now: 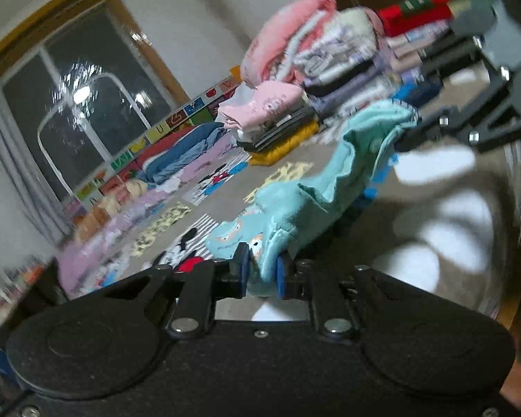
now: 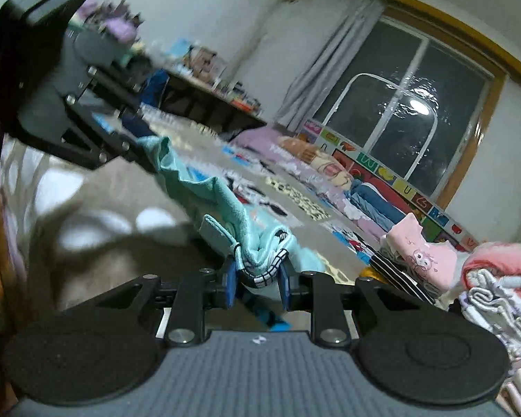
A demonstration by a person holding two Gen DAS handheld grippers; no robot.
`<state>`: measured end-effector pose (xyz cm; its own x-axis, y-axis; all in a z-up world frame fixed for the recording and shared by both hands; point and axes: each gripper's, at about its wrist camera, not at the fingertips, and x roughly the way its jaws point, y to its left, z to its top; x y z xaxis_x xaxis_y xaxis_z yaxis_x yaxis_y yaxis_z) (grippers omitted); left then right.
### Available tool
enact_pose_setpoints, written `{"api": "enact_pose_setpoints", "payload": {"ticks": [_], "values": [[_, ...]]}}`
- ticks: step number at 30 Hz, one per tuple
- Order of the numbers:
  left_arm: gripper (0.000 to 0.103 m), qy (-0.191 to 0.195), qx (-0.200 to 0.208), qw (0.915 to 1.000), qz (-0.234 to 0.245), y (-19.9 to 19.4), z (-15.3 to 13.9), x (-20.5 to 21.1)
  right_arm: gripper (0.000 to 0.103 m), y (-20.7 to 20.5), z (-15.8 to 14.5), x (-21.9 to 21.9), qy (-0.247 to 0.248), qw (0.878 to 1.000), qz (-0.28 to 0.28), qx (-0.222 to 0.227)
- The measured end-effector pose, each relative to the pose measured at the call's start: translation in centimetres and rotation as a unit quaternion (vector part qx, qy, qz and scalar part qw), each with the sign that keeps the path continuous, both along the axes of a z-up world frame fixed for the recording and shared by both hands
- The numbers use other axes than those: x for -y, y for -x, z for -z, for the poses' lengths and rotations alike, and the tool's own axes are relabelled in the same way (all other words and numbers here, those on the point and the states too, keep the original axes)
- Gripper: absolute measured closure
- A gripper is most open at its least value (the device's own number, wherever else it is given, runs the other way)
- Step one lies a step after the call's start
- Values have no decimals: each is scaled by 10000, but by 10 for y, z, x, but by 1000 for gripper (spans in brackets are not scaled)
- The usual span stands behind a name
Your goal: Fold clothes
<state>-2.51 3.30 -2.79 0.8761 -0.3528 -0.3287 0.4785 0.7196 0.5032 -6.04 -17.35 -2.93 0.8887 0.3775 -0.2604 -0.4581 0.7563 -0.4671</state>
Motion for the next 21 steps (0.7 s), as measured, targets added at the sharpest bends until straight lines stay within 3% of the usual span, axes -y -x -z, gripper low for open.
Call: {"api": "enact_pose_setpoints", "payload": {"ticks": [6,12,16,21], "values": [[89,1009,-521,9934,160,-57,-23,-14,76,-45,-20,15,-597,9982,-81,-5],[89,1873,-1027,9765,280,-116,-21,-29,80,-109,-25,42,-1674,9848,-126,-456],[89,2685,-1331,9537,254,-155,-11,-42,84,-148,-16,58,-2404,9666,-88,-881],[91,3274,-1664,9300,179,-195,0,-48,90,-197,3,74,-3078,9404,28,-1444]]}}
